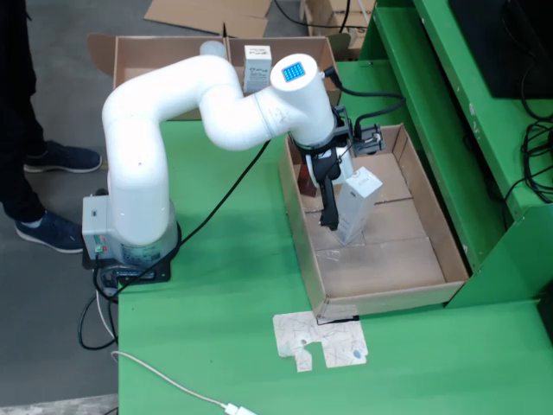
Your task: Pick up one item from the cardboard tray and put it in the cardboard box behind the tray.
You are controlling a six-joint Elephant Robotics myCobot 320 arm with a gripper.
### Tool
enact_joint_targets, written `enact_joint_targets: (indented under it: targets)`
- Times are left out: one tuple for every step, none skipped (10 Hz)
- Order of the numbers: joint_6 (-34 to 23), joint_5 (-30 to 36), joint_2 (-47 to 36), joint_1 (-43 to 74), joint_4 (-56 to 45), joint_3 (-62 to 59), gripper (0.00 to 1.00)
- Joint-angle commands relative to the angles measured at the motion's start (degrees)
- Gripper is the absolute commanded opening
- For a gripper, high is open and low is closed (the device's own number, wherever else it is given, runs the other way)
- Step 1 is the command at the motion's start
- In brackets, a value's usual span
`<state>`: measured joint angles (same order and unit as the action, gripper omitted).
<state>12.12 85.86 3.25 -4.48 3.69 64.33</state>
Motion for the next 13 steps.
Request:
enact_joint_targets:
  targets:
    - [6.0,-2.3,-1.6,-4.3,-1.2,-1.6,1.0]
    - [8.4,-3.4,-2.0,-6.3,-1.6,-1.2,1.0]
    - [10.7,-4.9,-3.5,-9.1,-2.0,-0.2,1.0]
    - [12.0,-5.6,-4.2,-10.7,-2.0,0.6,1.0]
    - [13.5,-6.7,-5.4,-12.5,-2.7,1.4,1.0]
    - [14.2,-7.0,-5.5,-13.3,-3.1,1.3,1.0]
    - [15.9,-8.2,-6.4,-15.4,-3.7,1.8,1.0]
    - [16.6,-8.9,-6.1,-16.7,-3.4,1.9,1.0]
    - [17.3,-9.3,-5.1,-17.6,-3.5,1.2,1.0]
    - [17.3,-9.3,-5.1,-17.6,-3.5,1.2,1.0]
    - [18.5,-10.0,-4.1,-18.8,-4.0,0.4,1.0]
    - [19.9,-10.9,-4.1,-20.4,-5.0,-0.2,1.0]
    - [20.7,-11.1,-3.9,-21.3,-4.3,0.6,1.0]
